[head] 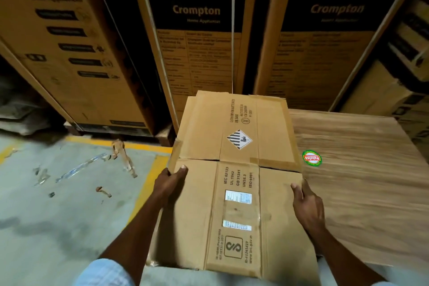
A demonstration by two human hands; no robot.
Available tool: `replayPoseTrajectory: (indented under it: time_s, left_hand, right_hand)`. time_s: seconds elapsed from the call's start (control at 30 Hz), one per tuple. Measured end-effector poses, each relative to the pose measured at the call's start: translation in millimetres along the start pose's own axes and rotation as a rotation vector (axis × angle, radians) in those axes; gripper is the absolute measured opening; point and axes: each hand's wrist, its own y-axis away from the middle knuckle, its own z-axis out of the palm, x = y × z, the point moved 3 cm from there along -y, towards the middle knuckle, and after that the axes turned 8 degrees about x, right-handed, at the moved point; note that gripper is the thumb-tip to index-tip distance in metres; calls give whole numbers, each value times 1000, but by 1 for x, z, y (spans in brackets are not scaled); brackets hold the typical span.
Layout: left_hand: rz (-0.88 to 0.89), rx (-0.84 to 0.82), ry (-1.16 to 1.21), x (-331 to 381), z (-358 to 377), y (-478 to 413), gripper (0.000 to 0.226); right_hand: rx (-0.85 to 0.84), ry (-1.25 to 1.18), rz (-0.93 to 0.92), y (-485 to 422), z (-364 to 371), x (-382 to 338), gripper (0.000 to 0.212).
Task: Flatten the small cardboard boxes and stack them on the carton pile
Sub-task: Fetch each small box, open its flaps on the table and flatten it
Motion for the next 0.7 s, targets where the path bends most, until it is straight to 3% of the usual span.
replayPoseTrajectory:
  time_s: [0.2, 0.37, 0.57, 0.7]
  left_hand:
    - [75, 60, -36, 18, 10, -14, 55]
    - [183, 89, -99, 46, 13, -33, 45]
    - [128, 58, -90, 35, 18, -29, 48]
    - [200, 75, -61, 47, 16, -33, 42]
  right_hand:
    - [-60, 89, -36, -12, 13, -18, 57]
    - [-51, 10, 46, -13, 16, -23, 64]
    - [-180, -209, 481, -20, 22, -23, 70]
    - [-91, -256, 482, -20, 27, -31, 69]
